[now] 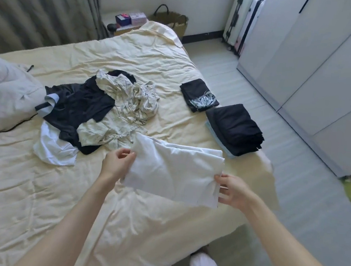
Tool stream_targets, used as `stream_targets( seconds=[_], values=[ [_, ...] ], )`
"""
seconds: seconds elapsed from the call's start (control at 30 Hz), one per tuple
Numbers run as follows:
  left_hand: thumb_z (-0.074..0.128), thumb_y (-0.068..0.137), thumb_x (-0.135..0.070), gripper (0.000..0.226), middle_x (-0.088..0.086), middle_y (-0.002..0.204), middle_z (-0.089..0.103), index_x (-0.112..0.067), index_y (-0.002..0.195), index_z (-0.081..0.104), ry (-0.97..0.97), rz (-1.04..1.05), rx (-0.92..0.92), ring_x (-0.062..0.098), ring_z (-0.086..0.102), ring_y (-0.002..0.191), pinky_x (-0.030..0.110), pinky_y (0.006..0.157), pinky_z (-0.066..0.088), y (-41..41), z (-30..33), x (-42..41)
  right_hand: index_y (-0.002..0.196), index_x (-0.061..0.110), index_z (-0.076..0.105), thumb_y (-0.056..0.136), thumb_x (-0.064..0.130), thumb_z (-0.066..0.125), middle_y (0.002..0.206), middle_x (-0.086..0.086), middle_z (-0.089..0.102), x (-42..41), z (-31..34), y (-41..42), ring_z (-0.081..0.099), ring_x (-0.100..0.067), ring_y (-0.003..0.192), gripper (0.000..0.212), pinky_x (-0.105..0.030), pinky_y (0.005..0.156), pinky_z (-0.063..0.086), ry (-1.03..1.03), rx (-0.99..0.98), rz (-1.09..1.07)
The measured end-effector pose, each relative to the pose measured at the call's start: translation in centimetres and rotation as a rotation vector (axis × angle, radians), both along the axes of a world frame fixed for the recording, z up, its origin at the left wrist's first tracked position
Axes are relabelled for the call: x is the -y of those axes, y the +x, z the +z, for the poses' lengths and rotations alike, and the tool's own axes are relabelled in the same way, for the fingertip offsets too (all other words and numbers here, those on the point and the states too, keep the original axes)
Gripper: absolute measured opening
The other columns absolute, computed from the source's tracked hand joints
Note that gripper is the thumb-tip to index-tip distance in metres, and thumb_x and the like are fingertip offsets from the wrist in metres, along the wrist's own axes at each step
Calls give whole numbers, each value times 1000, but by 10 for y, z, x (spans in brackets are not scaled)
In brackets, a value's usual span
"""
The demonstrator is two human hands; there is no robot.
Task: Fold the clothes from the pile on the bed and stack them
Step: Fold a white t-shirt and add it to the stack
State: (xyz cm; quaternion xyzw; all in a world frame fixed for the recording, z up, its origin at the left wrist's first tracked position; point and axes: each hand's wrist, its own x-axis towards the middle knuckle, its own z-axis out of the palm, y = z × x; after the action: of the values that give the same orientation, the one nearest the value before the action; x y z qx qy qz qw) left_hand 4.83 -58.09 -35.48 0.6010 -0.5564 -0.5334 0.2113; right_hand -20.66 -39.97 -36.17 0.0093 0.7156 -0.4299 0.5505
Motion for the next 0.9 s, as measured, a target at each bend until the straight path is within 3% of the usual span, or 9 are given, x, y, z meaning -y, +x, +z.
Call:
stream_targets(
  seconds=[0.1, 0.2, 0.4, 0.63, 0.9],
  values=[
    [63, 84, -20, 4, 6, 92, 70, -20, 85, 67, -96, -63, 87, 21, 63, 84, 32, 72, 51, -52, 13, 29, 96, 14, 65, 93, 10, 56, 87, -2, 69, 18, -1, -32, 65, -19, 80, 10, -34, 60, 52, -16, 47, -54],
    [62, 84, -22, 9, 3, 88, 70, -20, 89, 69, -159, -84, 178, 22, 64, 85, 36, 76, 52, -106, 18, 64, 96, 15, 63, 93, 10, 57, 89, -2, 68, 50, -5, -73, 64, -19, 79, 9, -34, 62, 51, -70, 79, -79],
    [62, 86, -23, 8, 3, 89, 67, -20, 91, 67, -249, -78, 323, 20, 58, 82, 30, 73, 44, -216, 21, 138, 102, 11, 61, 93, 10, 58, 96, -7, 67, 120, -9, -172, 64, -21, 83, 10, -36, 63, 52, -88, 177, -84],
    [59, 89, -27, 15, 7, 102, 67, -19, 99, 66, -366, -160, 449, 26, 60, 96, 35, 84, 49, -338, 15, 227, 110, 9, 58, 93, 7, 55, 110, -12, 63, 203, -28, -252, 59, -28, 102, 17, -46, 65, 51, -132, 337, -275],
    [51, 93, -34, 25, 7, 123, 61, -26, 114, 63, -476, -326, 663, 30, 53, 115, 38, 89, 42, -440, -13, 333, 116, 7, 56, 96, 5, 49, 114, -15, 62, 296, -70, -277, 60, -28, 93, 21, -49, 63, 50, -123, 552, -518]
  ],
)
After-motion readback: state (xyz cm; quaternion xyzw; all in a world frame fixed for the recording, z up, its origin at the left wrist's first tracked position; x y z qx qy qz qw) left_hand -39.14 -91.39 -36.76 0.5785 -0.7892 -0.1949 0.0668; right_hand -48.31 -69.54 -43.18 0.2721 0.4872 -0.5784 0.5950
